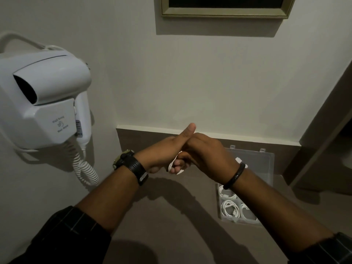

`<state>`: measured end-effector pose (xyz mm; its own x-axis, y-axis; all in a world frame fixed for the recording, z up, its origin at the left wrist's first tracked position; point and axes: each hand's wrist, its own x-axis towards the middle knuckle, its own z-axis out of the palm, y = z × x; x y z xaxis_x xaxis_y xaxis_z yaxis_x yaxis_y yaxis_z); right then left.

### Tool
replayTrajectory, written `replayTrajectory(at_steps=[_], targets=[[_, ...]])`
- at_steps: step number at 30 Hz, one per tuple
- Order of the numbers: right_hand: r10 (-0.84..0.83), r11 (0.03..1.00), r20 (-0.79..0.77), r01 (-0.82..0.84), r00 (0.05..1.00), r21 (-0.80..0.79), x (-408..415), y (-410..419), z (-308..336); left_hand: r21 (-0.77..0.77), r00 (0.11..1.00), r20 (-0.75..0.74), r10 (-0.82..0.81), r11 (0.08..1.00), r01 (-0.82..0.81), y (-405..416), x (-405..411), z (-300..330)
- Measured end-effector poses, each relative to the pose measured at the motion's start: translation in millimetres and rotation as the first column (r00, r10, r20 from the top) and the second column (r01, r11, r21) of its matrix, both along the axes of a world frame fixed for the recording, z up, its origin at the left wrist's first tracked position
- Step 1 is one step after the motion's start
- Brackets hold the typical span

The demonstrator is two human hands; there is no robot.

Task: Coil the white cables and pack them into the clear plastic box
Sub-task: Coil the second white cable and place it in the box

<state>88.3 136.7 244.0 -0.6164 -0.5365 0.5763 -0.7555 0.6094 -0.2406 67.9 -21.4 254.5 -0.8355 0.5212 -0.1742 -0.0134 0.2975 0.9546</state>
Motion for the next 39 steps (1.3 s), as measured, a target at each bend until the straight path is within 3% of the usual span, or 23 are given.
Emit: replayTrajectory(at_steps=[3, 5, 8, 11, 14, 17, 20, 22, 26, 29, 32, 34, 38, 39], targets=[[-0.081, 0.997, -0.057, 0.080, 0.995, -0.010, 1, 11, -10, 0.186, 0.992, 0.120, 0.035, 0.981, -0.057, 4, -4, -12], [-0.131, 0.988, 0.031, 0.133, 0.991, -0.081, 1, 23, -18, 0.302, 0.985, 0.170, -0.012, 0.952, -0.041, 5, -8, -19], [-0.200, 0.927, 0.234, 0.261, 0.952, -0.269, 2, 43, -34, 0.352, 0.984, 0.133, -0.114, 0.934, 0.060, 11, -9, -31], [-0.264, 0.851, 0.342, 0.384, 0.902, -0.359, 8, 63, -49, 0.272, 0.991, 0.088, -0.104, 0.959, 0.076, 28, -9, -39], [-0.238, 0.761, 0.480, 0.469, 0.844, -0.448, 15, 82, -69, 0.089, 0.999, -0.028, -0.041, 0.995, 0.043, 55, -10, -51], [-0.147, 0.676, 0.636, 0.546, 0.758, -0.495, 20, 112, -87, -0.085, 0.980, -0.198, -0.033, 0.996, 0.016, 90, -16, -71], [0.067, 0.634, 0.772, 0.571, 0.632, -0.522, 24, 148, -101, -0.150, 0.969, -0.245, -0.029, 0.989, -0.009, 125, -23, -94], [0.112, 0.636, 0.829, 0.601, 0.549, -0.484, 24, 171, -111, -0.147, 0.982, -0.187, -0.030, 0.989, 0.002, 146, -29, -108], [-0.077, 0.692, 0.841, 0.636, 0.536, -0.341, 15, 208, -129, -0.043, 0.998, -0.009, -0.054, 0.998, 0.054, 177, -38, -132], [-0.047, 0.667, 0.844, 0.646, 0.535, -0.372, 10, 223, -141, 0.021, 0.991, 0.071, -0.112, 0.994, 0.110, 192, -47, -139], [0.059, 0.614, 0.856, 0.657, 0.514, -0.437, 0, 230, -154, -0.009, 0.984, 0.068, -0.167, 0.986, 0.168, 213, -59, -140], [0.113, 0.558, 0.862, 0.686, 0.495, -0.467, -7, 235, -161, -0.017, 0.989, 0.030, -0.147, 0.989, 0.148, 229, -66, -141], [0.488, 0.233, 0.754, 0.767, 0.440, -0.598, -20, 258, -177, -0.123, 0.962, -0.220, -0.161, 0.983, 0.136, 260, -80, -149], [0.503, 0.215, 0.747, 0.774, 0.434, -0.595, -23, 264, -181, -0.144, 0.945, -0.282, -0.165, 0.981, 0.128, 266, -81, -153]])
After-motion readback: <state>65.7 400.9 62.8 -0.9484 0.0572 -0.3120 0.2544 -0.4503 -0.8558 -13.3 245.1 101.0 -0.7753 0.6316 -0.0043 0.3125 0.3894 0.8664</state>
